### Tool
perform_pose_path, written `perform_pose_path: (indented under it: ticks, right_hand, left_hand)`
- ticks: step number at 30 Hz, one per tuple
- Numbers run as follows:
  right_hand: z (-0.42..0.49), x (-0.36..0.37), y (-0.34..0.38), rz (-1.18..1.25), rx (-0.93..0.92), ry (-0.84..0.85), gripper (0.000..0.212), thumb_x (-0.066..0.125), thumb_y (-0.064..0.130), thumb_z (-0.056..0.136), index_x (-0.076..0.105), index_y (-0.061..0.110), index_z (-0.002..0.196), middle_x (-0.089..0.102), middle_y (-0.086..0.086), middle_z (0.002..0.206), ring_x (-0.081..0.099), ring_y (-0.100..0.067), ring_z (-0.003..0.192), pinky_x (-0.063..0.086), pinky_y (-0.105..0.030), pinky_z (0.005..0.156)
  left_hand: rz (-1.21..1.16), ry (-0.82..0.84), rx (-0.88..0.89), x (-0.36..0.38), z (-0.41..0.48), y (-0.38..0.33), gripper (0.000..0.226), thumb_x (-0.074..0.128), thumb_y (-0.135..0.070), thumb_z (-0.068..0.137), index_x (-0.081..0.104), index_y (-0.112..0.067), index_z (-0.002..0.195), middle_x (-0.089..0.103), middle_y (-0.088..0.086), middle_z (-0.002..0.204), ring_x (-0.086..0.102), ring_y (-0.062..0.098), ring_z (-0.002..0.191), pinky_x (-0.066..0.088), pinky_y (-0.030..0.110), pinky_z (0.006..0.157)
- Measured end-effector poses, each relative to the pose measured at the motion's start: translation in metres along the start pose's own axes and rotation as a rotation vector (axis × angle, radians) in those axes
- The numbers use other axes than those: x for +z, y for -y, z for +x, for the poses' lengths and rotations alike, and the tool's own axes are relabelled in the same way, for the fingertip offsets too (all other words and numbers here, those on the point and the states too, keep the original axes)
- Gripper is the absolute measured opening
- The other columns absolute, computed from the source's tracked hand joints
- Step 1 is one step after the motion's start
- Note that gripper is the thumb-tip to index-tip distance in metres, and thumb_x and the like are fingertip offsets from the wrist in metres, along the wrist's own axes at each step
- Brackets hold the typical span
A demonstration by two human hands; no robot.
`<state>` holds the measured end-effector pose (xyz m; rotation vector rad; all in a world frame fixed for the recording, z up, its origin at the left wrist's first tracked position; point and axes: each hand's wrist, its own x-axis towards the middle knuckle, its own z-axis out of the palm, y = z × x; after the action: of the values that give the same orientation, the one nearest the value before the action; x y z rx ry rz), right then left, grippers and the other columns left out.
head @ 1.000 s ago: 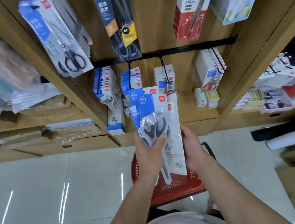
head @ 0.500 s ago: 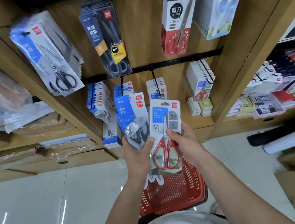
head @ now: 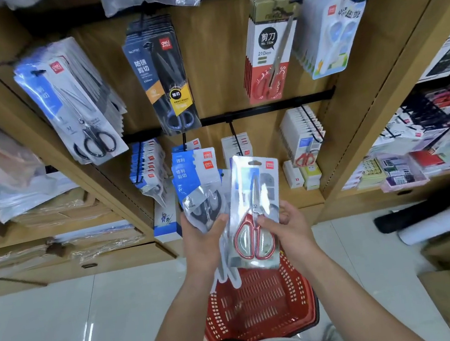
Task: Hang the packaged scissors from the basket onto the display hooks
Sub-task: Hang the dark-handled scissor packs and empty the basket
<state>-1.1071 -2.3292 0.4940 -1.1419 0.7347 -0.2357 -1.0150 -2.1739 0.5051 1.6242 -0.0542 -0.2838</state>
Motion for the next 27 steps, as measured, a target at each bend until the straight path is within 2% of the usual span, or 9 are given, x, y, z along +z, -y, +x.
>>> perform_pose_path:
  ticks: [3, 7, 12, 15, 17, 21, 24, 25, 27]
  right_hand:
    - [0.003, -0.008, -0.006, 0.028, 0.018, -0.106, 0.051, 0.082, 0.007, 0.084, 0.061, 0.007, 0.130, 0.079, -0.009, 0.104, 0.078, -0.024, 0.086, 0.062, -0.034, 0.068]
    - [0.004, -0.017, -0.019, -0.060, 0.058, -0.158, 0.029, 0.078, 0.010, 0.090, 0.068, 0.011, 0.117, 0.080, -0.007, 0.099, 0.078, -0.027, 0.087, 0.063, -0.045, 0.080]
    - [0.016, -0.026, -0.044, -0.171, 0.112, -0.199, 0.020, 0.075, 0.013, 0.093, 0.068, 0.015, 0.112, 0.080, -0.004, 0.095, 0.077, -0.025, 0.092, 0.062, -0.048, 0.085]
    - [0.030, -0.035, -0.056, -0.216, 0.146, -0.216, 0.017, 0.074, 0.011, 0.093, 0.066, 0.015, 0.109, 0.078, -0.005, 0.095, 0.076, -0.022, 0.089, 0.062, -0.041, 0.080]
    - [0.045, -0.039, -0.062, -0.247, 0.162, -0.209, 0.014, 0.075, 0.013, 0.093, 0.065, 0.017, 0.104, 0.078, -0.006, 0.097, 0.076, -0.024, 0.090, 0.061, -0.043, 0.082]
    - [0.092, -0.035, -0.068, -0.288, 0.163, -0.168, 0.018, 0.074, 0.013, 0.094, 0.065, 0.017, 0.109, 0.076, 0.000, 0.102, 0.074, -0.017, 0.095, 0.056, -0.029, 0.071]
    - [0.132, -0.028, -0.073, -0.287, 0.150, -0.147, 0.020, 0.071, 0.014, 0.097, 0.063, 0.018, 0.115, 0.072, 0.004, 0.103, 0.070, 0.004, 0.076, 0.050, -0.013, 0.055]
    - [0.142, -0.025, -0.072, -0.273, 0.142, -0.146, 0.019, 0.071, 0.014, 0.097, 0.061, 0.021, 0.112, 0.070, 0.007, 0.101, 0.068, 0.006, 0.070, 0.047, -0.008, 0.050]
    - [0.167, -0.020, -0.079, -0.259, 0.122, -0.140, 0.022, 0.071, 0.014, 0.097, 0.056, 0.030, 0.100, 0.067, 0.010, 0.099, 0.064, 0.006, 0.075, 0.046, -0.007, 0.052]
  left_hand:
    - [0.051, 0.011, -0.005, -0.014, 0.007, 0.002, 0.066, 0.082, -0.009, 0.087, 0.052, -0.024, 0.144, 0.070, -0.006, 0.132, 0.067, 0.011, 0.121, 0.050, 0.048, 0.111]
    - [0.141, 0.034, -0.027, -0.028, 0.009, 0.011, 0.066, 0.083, -0.008, 0.086, 0.054, -0.027, 0.143, 0.072, -0.012, 0.127, 0.068, -0.001, 0.112, 0.053, 0.034, 0.103]
    - [0.205, 0.011, -0.108, -0.034, 0.017, 0.034, 0.052, 0.085, -0.010, 0.084, 0.062, -0.024, 0.128, 0.076, -0.013, 0.113, 0.071, 0.000, 0.100, 0.056, 0.040, 0.100]
    - [0.255, 0.005, -0.145, -0.030, 0.024, 0.051, 0.050, 0.087, -0.013, 0.082, 0.063, -0.026, 0.125, 0.076, -0.013, 0.112, 0.072, 0.004, 0.102, 0.056, 0.044, 0.100]
    - [0.282, 0.006, -0.163, -0.026, 0.028, 0.061, 0.049, 0.087, -0.016, 0.082, 0.064, -0.028, 0.124, 0.076, -0.014, 0.111, 0.073, 0.008, 0.102, 0.057, 0.047, 0.099]
    - [0.319, 0.009, -0.159, -0.017, 0.045, 0.080, 0.046, 0.085, -0.023, 0.080, 0.066, -0.027, 0.123, 0.077, -0.011, 0.111, 0.073, 0.011, 0.103, 0.057, 0.051, 0.097]
    - [0.325, -0.001, -0.157, -0.010, 0.061, 0.095, 0.046, 0.084, -0.028, 0.080, 0.066, -0.025, 0.122, 0.077, -0.011, 0.110, 0.074, 0.011, 0.101, 0.058, 0.050, 0.095]
    - [0.329, 0.003, -0.149, -0.009, 0.066, 0.099, 0.046, 0.084, -0.029, 0.080, 0.067, -0.024, 0.122, 0.077, -0.010, 0.109, 0.074, 0.011, 0.100, 0.059, 0.050, 0.094]
    - [0.323, 0.009, -0.140, -0.006, 0.075, 0.112, 0.051, 0.082, -0.036, 0.077, 0.067, -0.022, 0.124, 0.077, -0.009, 0.110, 0.075, 0.013, 0.101, 0.059, 0.052, 0.093]
